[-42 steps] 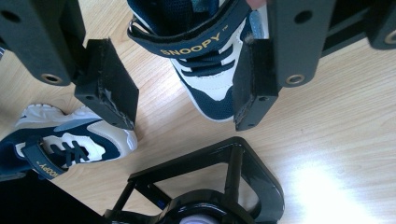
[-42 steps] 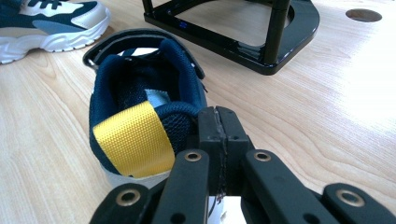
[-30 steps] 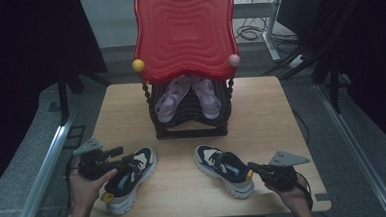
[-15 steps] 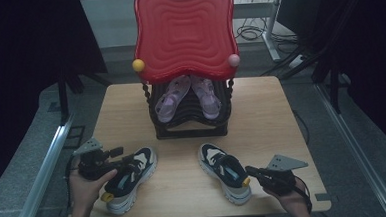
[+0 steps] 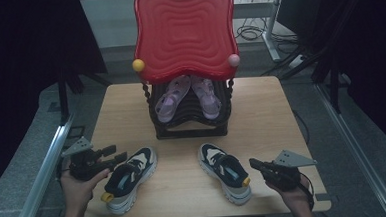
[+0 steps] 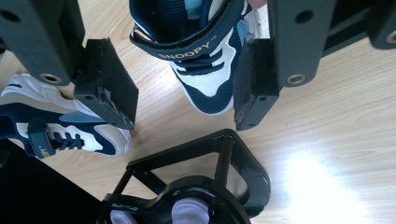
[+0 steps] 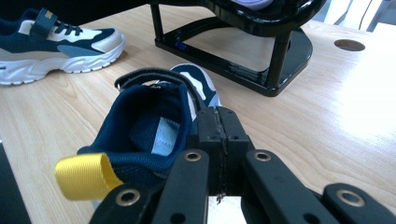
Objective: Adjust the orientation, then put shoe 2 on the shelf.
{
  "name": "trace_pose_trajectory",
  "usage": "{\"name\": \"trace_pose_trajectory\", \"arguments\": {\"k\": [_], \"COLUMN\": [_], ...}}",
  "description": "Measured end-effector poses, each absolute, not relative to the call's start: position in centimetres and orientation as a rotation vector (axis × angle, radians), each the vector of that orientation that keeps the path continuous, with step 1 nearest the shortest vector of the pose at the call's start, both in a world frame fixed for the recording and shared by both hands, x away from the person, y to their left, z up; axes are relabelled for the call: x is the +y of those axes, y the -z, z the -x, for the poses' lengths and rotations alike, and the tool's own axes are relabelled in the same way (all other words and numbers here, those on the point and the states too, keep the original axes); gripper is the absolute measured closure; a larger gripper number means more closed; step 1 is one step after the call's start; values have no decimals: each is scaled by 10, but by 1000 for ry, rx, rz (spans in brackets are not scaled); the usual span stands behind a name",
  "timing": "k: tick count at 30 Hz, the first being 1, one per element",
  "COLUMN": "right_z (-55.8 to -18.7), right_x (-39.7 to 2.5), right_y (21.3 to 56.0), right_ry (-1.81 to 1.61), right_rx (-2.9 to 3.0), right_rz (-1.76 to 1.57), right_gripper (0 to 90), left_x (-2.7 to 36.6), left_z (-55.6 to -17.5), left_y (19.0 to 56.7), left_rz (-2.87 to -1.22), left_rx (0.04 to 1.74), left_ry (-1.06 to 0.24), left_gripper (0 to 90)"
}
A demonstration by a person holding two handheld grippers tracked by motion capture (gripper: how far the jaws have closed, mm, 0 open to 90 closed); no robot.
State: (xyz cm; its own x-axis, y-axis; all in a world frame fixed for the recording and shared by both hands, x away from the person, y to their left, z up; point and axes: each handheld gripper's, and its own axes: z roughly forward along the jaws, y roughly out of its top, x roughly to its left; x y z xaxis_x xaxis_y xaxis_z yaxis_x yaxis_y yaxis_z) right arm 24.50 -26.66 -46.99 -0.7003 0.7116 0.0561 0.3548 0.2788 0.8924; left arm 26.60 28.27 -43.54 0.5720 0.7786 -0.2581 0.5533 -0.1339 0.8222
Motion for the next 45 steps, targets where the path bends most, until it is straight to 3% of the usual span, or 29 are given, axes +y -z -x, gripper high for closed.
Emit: {"name": "trace_pose_trajectory", "arguments": {"k": [7, 22, 45], "right_z": [-250, -267, -272], "right_x": [-260, -241, -231], "right_y": [463, 459, 454], "right_ry": [-1427, -1503, -1468], "right_rx": [2198, 2202, 2232], "right_rz": [-942, -949, -950], "right_gripper": [851, 544, 511], "left_x": [285, 285, 297], "left_z": [-264, -262, -263], "left_y": [433, 433, 454], "left_rz": [-1808, -1812, -1883], "left_rx": [1094, 1100, 1153], "left_ry": [-287, -286, -233], "left_gripper": [404, 402, 405]}}
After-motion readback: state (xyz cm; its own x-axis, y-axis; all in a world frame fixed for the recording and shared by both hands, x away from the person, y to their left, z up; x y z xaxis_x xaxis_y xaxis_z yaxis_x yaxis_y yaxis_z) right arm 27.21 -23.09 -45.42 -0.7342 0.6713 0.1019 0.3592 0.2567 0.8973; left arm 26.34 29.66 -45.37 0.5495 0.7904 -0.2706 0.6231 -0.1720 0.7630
